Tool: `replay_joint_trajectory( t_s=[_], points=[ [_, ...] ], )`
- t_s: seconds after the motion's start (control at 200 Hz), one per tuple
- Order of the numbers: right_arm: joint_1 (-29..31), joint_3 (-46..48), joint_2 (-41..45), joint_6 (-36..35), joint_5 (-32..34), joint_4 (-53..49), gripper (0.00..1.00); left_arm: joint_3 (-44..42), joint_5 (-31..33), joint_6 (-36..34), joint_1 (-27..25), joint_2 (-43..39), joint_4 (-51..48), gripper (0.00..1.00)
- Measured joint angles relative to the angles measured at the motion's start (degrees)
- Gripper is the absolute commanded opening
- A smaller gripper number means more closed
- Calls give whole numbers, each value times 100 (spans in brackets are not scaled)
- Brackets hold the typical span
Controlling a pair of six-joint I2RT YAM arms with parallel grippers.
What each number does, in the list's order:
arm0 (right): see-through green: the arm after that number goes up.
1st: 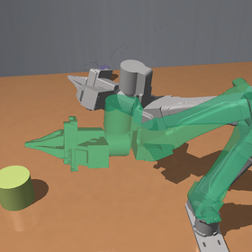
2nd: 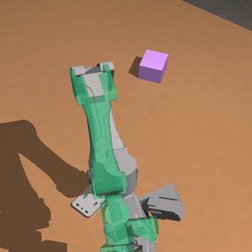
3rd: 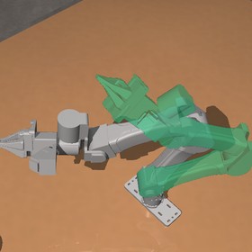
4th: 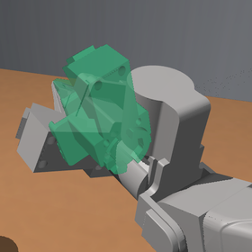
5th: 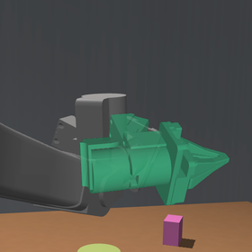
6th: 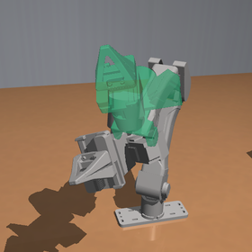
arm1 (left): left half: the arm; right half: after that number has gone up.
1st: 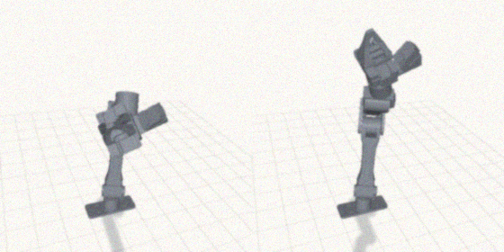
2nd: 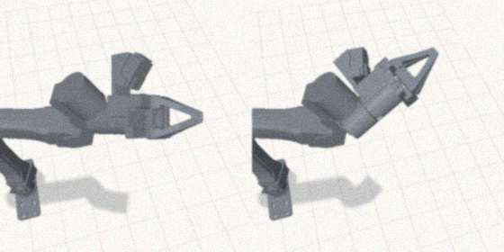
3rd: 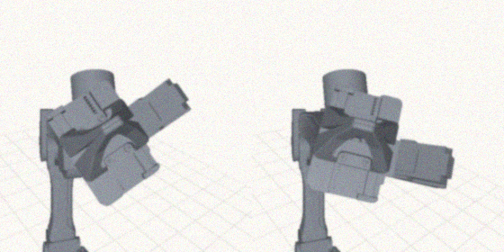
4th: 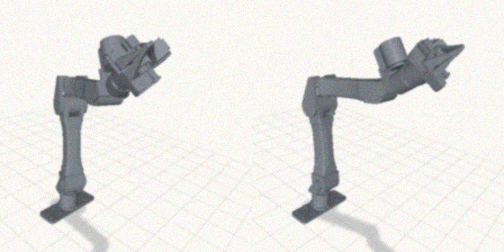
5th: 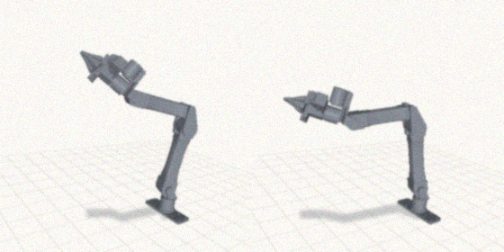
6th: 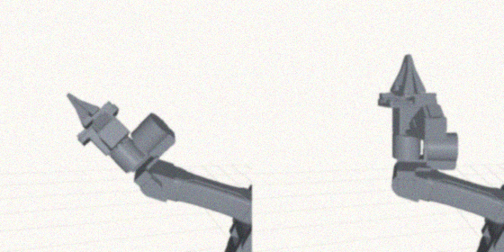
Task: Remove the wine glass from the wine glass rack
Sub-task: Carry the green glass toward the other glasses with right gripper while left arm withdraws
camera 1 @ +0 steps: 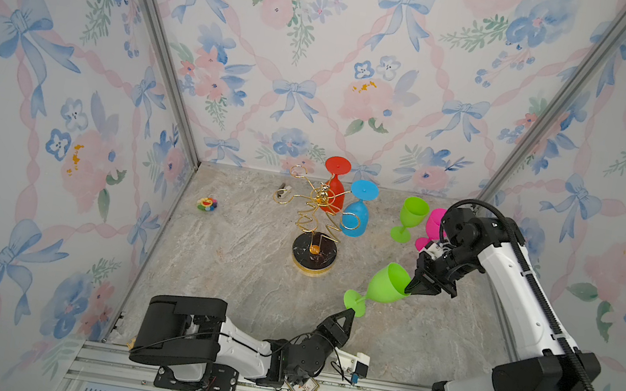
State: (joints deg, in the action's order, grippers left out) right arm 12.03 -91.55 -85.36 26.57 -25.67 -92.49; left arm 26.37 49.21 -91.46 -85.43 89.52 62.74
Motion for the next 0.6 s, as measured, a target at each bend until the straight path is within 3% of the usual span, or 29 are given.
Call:
replay_joint_trajectory(
  t_s=[0.165,0.38,0.6],
  points=[
    [-11,-168,96,46,721,61,0,297,289,407,-7,-15,11,58],
    [-85,-315,157,39,1611,341,0,422,678,1143,-11,-345,-90,76],
    [-107,-748,79,245,2262,485,0,850,960,2474,-11,-1228,-1060,85]
  ],
)
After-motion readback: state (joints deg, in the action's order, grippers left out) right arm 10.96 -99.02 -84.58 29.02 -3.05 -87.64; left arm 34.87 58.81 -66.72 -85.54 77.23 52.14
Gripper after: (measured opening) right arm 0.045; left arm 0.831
